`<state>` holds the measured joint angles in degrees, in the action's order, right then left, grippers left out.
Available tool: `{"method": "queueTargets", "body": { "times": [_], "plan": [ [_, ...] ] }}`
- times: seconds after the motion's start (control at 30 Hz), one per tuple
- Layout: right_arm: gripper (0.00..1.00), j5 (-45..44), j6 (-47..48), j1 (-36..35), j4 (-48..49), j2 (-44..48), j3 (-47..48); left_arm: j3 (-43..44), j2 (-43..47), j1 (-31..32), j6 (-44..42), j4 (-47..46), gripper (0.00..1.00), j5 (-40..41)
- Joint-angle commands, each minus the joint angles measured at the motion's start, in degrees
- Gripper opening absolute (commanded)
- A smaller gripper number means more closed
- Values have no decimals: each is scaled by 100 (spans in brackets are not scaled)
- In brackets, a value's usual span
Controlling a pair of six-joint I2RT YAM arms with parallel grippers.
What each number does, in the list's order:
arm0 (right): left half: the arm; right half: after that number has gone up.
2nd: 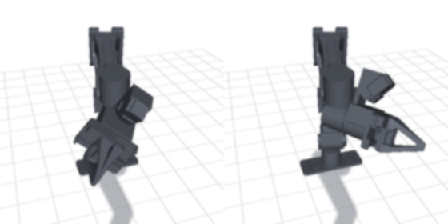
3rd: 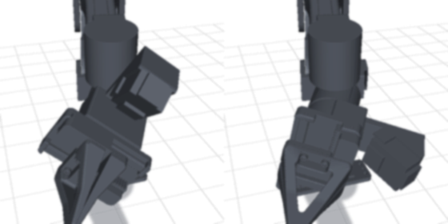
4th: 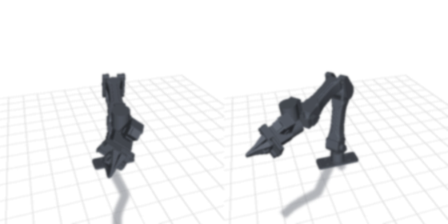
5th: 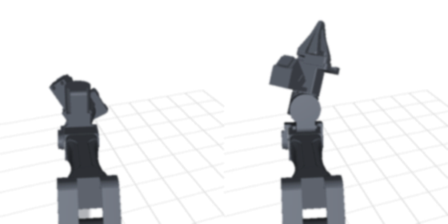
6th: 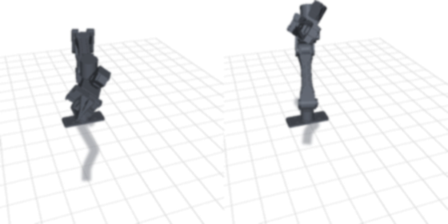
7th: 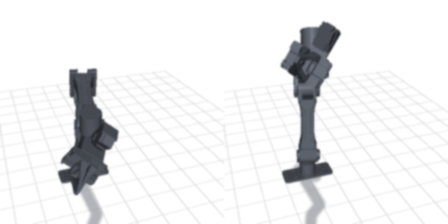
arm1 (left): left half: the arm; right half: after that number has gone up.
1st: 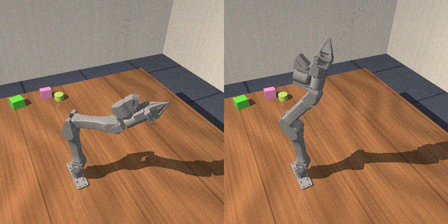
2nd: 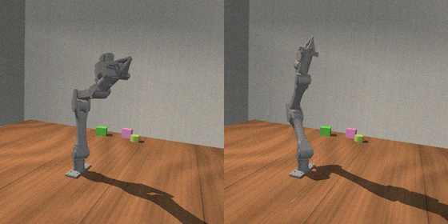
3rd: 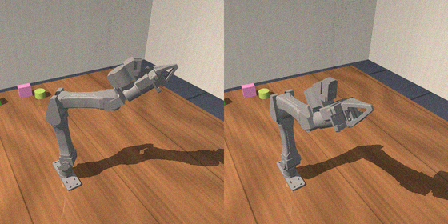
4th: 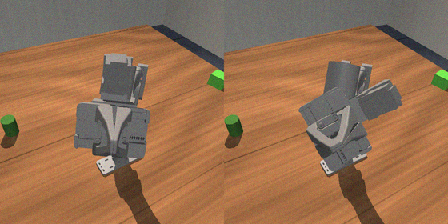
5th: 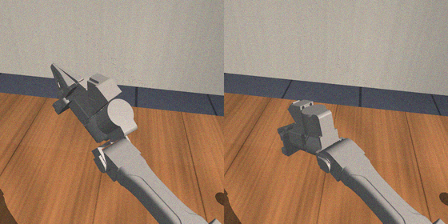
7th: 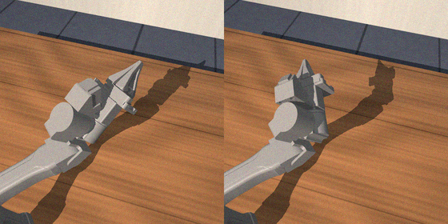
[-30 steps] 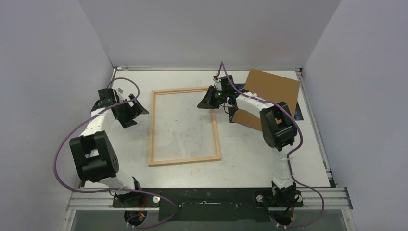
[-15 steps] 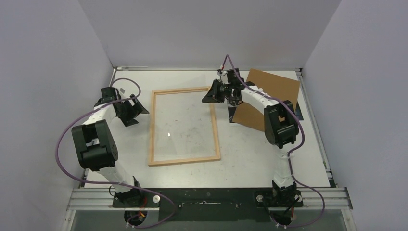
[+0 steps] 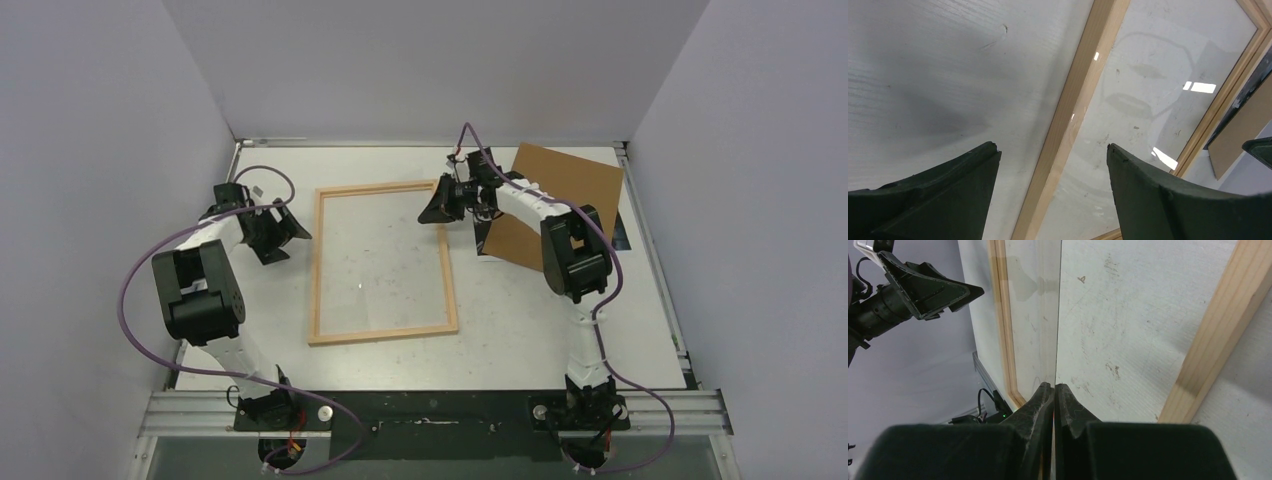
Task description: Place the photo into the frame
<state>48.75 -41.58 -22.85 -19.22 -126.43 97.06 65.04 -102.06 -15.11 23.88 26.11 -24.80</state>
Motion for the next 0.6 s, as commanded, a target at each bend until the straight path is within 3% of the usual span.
{"method": "queueTargets", "body": {
  "times": [0.0, 0.27, 0.57],
  "plan": [
    [0, 135, 105, 36, -150, -5, 379, 251, -72, 6, -102, -272, 77, -173],
    [0, 93, 9, 72, 54, 22, 230, 259, -201, 96, -155, -289, 75, -177],
    [0, 37, 47, 108, 40, 96, 100, 260, -417, 131, -32, -370, 61, -292]
  ]
}}
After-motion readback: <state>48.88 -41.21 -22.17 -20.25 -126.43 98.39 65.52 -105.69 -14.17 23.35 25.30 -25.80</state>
